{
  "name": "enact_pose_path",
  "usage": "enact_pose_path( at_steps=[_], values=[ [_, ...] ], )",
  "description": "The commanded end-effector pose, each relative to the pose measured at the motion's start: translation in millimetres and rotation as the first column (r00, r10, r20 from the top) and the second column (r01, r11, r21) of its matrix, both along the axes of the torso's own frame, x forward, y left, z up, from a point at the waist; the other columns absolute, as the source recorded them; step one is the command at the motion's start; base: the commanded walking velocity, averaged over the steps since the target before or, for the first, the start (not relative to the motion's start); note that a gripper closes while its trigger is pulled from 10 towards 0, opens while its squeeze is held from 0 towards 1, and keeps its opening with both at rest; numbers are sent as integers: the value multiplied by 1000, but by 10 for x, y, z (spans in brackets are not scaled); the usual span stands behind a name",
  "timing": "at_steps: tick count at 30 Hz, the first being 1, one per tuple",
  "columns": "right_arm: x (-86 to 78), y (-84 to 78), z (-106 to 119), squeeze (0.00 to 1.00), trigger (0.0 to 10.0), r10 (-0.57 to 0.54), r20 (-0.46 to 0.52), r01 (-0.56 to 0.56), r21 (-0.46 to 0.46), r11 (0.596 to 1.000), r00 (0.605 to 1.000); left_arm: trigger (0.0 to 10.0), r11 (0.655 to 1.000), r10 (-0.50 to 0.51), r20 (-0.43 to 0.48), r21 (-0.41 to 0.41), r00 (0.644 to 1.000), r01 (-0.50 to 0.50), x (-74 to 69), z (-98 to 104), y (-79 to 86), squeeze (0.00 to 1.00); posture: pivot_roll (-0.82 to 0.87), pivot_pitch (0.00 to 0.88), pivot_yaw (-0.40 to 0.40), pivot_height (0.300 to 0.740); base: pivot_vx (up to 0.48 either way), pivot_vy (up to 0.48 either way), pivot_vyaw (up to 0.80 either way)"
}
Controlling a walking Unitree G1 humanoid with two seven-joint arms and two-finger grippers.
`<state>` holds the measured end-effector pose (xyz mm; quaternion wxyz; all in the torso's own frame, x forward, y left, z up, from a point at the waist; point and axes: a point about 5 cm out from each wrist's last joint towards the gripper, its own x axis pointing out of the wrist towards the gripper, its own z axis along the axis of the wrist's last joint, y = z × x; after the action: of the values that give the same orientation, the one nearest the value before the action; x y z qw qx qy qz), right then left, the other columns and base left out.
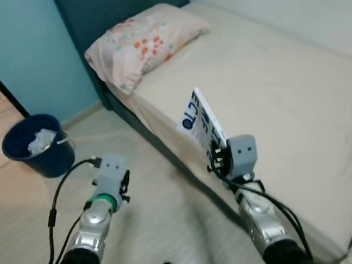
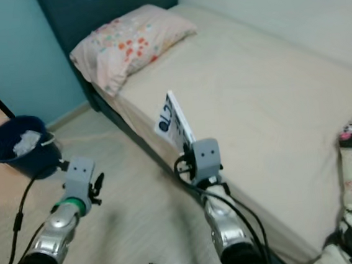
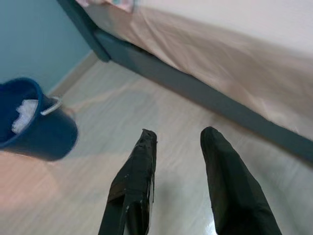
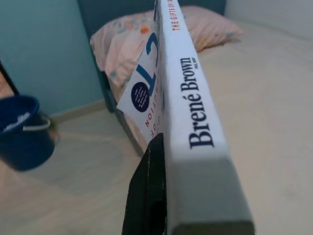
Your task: Clean up the room
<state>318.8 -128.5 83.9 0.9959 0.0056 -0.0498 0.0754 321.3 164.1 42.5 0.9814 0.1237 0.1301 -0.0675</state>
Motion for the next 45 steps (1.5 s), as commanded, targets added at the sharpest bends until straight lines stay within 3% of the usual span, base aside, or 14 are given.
enact_pose_path(
  at_steps=[1, 9, 23, 28, 39, 45],
  values=[
    [-22, -33, 11, 0, 10000, -13, 18, 12, 24, 1000, 1000, 10000, 1000, -6, -2, 6, 1000, 6, -8, -13, -23, 0, -65, 57, 83, 740, 461, 0, 0],
    [-48, 10, -5, 0, 10000, 27, 13, -28, 37, 999, 1000, 10000, 1000, -5, 3, 9, 1000, 5, -4, -7, -23, 0, -64, 61, 84, 740, 460, 0, 0],
    [-56, 45, -4, 0, 10000, 82, 11, -82, 37, 996, 997, 10000, 1000, 4, -1, 11, 1000, -4, -8, -18, -14, 0, -62, 62, 80, 740, 459, 0, 696],
    [-70, 90, -7, 0, 10000, 136, 0, -136, 42, 990, 991, 10000, 1000, 8, 1, 13, 1000, -8, -7, -17, -10, 0, -63, 62, 80, 740, 458, 0, 0],
    [3, -185, 56, 0, 10000, -37, 16, 36, 52, 998, 999, 10000, 1000, -18, 25, 12, 1000, 18, 10, 23, -62, 0, -68, 68, 80, 740, 459, 0, 0],
    [20, -359, 65, 0, 10000, -136, 6, 136, 64, 989, 991, 10000, 992, -125, 83, 31, 989, 123, 78, 161, -193, 0, -69, 67, 79, 740, 458, 0, -400]
  ],
)
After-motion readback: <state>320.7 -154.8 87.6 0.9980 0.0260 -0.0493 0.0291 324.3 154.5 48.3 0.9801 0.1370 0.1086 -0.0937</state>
